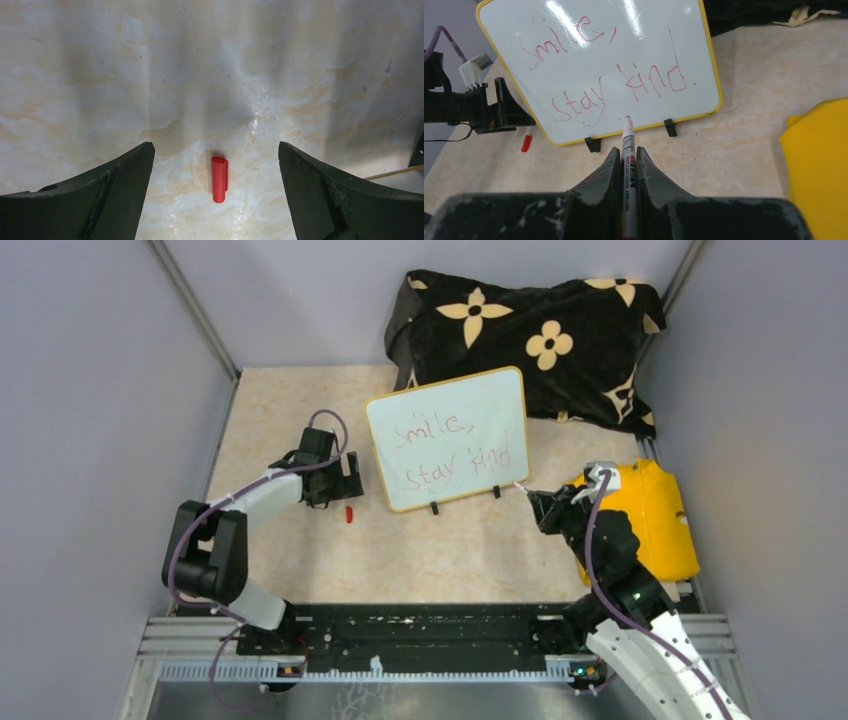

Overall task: Write a sentence on the whiteboard
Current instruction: Close the whiteboard marker at the center of the board.

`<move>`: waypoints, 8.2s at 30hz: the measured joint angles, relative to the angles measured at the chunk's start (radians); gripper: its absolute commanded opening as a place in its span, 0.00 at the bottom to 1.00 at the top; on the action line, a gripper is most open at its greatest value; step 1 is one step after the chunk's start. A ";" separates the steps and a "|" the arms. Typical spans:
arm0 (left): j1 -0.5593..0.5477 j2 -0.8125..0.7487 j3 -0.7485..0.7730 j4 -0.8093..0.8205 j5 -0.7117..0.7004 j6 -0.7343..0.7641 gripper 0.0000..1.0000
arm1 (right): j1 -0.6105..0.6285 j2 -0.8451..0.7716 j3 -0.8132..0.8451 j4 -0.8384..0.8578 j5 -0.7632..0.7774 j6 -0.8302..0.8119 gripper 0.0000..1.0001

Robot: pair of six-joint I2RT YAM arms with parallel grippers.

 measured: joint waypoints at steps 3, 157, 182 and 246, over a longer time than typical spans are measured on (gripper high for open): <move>0.000 0.057 0.035 -0.029 0.049 0.000 0.99 | 0.000 0.000 0.000 0.000 0.006 0.000 0.00; -0.135 -0.863 -0.146 0.136 0.166 -0.165 0.00 | 0.108 0.347 0.210 0.309 -0.013 0.018 0.00; -0.135 -0.801 -0.208 0.692 0.422 -0.626 0.00 | 1.072 0.472 -0.043 1.265 0.722 -0.889 0.00; -0.135 -0.789 -0.166 0.906 0.349 -1.068 0.00 | 1.080 0.952 0.245 1.758 0.478 -1.080 0.00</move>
